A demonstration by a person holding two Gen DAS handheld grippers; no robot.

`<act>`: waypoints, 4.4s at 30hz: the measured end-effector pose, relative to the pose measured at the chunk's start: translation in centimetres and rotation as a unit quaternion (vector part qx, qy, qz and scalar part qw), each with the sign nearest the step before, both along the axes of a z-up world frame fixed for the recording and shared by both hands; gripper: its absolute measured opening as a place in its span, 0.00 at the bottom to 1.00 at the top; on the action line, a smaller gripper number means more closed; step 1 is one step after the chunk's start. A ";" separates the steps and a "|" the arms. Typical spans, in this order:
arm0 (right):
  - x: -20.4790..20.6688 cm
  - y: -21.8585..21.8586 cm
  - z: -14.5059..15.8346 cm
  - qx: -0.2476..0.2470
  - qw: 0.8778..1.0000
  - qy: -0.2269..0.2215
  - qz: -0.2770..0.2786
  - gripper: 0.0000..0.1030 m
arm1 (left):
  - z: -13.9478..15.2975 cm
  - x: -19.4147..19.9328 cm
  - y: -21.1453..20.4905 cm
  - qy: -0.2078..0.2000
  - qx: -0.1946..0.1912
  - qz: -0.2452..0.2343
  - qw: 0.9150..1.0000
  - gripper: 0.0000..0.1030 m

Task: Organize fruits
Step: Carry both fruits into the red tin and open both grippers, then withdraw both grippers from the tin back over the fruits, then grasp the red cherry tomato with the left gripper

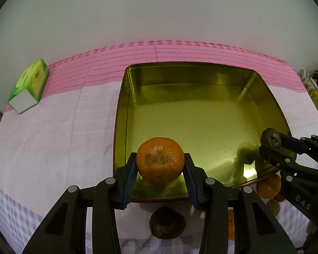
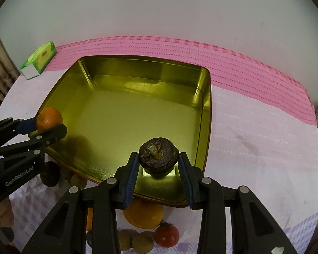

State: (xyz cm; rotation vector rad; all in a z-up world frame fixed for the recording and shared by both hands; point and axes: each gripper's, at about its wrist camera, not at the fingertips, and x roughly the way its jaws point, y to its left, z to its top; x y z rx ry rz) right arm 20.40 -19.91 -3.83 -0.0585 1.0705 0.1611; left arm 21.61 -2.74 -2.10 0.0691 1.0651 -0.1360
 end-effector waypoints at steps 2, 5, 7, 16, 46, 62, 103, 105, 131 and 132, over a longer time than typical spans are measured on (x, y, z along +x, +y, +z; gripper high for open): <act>0.0 -0.1 0.0 0.000 1.000 -0.001 0.001 0.35 | -0.1 0.0 0.0 0.002 0.000 0.002 1.000 0.42; -0.1 -0.2 0.0 0.001 1.000 0.000 0.000 0.35 | -0.3 0.2 0.2 0.005 0.001 0.004 1.000 0.42; -0.2 -0.3 0.0 0.002 1.000 0.001 -0.001 0.35 | -0.5 0.2 0.2 0.009 0.001 0.007 1.000 0.42; -0.6 -0.2 0.4 0.005 1.000 -0.005 0.000 0.41 | -0.5 0.1 0.1 0.009 0.000 0.006 1.000 0.46; -10.9 -2.5 1.8 0.026 0.999 -0.015 -0.032 0.41 | 2.7 -12.2 0.5 -0.006 -0.009 0.016 1.000 0.47; -15.5 -3.5 0.2 0.035 0.998 -0.001 -0.051 0.41 | 1.5 -17.6 -1.6 0.020 -0.021 0.001 1.000 0.47; -15.8 -3.6 -1.4 0.035 0.998 0.025 -0.047 0.41 | -1.4 -17.7 -5.4 0.050 -0.017 -0.043 0.998 0.41; -15.8 -3.6 -1.5 0.035 0.998 0.026 -0.046 0.41 | -1.5 -17.6 -5.4 0.051 -0.018 -0.044 0.998 0.36; -15.8 -2.4 -2.4 0.034 0.999 0.031 -0.025 0.42 | -2.2 -16.9 -1.6 0.044 -0.028 0.000 0.999 0.30; -15.8 -2.1 -2.4 0.034 0.999 0.030 -0.020 0.42 | -2.2 -16.9 -1.4 0.043 -0.028 0.001 0.999 0.30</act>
